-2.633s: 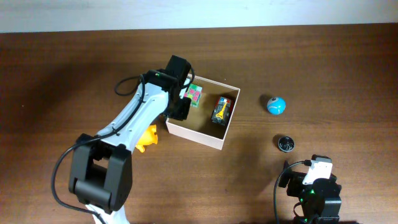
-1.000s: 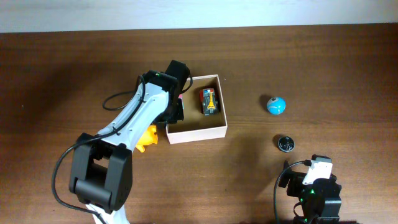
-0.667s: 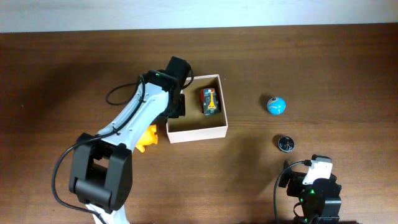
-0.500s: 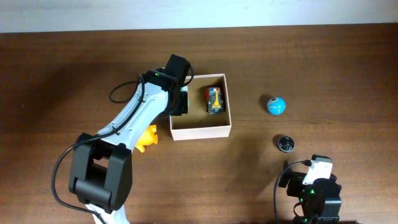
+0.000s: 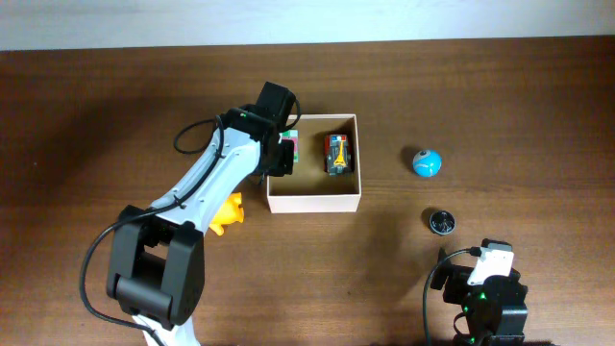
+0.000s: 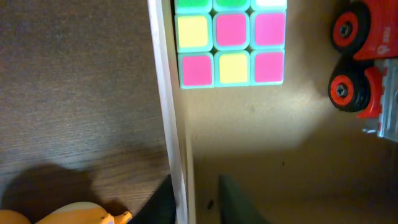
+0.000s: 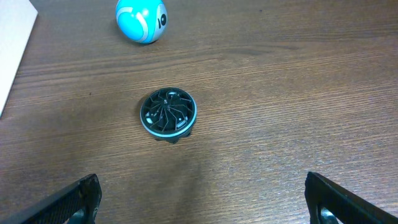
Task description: Pack container
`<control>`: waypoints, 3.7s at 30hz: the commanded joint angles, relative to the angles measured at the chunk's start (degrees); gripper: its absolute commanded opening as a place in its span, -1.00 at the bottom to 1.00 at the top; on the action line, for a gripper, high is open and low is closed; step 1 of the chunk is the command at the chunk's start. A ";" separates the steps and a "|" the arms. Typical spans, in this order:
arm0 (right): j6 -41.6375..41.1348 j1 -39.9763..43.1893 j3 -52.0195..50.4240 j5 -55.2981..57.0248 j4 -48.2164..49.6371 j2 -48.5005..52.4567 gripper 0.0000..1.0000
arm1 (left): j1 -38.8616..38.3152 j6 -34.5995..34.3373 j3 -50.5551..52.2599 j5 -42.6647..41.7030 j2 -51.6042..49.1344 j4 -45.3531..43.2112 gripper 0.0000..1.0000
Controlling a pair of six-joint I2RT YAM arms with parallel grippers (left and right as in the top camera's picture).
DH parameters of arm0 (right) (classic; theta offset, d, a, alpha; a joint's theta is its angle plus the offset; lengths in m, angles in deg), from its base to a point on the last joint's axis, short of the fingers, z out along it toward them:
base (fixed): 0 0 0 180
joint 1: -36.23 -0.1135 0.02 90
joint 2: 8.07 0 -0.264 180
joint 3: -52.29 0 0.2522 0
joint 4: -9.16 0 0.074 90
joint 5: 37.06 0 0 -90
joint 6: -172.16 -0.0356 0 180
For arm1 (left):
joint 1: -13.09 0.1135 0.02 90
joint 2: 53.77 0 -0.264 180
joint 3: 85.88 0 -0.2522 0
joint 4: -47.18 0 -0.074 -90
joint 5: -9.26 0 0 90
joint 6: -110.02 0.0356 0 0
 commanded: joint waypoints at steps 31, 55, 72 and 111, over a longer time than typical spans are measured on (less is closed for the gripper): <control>-0.20 0.37 -0.52 -0.09 0.00 -0.55 0.97 | 3.52 -7.80 15.37 8.61 13.75 11.65 0.52; -0.20 0.37 -0.52 -0.09 0.02 -0.55 0.97 | 5.11 -3.93 26.08 8.48 19.67 -5.79 -0.96; -0.17 0.37 -0.52 -0.09 0.00 -0.55 0.97 | -6.47 -8.31 12.09 8.39 34.95 -2.38 -0.96; -0.17 0.37 -0.52 -0.09 0.00 -0.55 0.97 | -12.59 -4.35 -9.60 1.40 11.45 0.28 0.24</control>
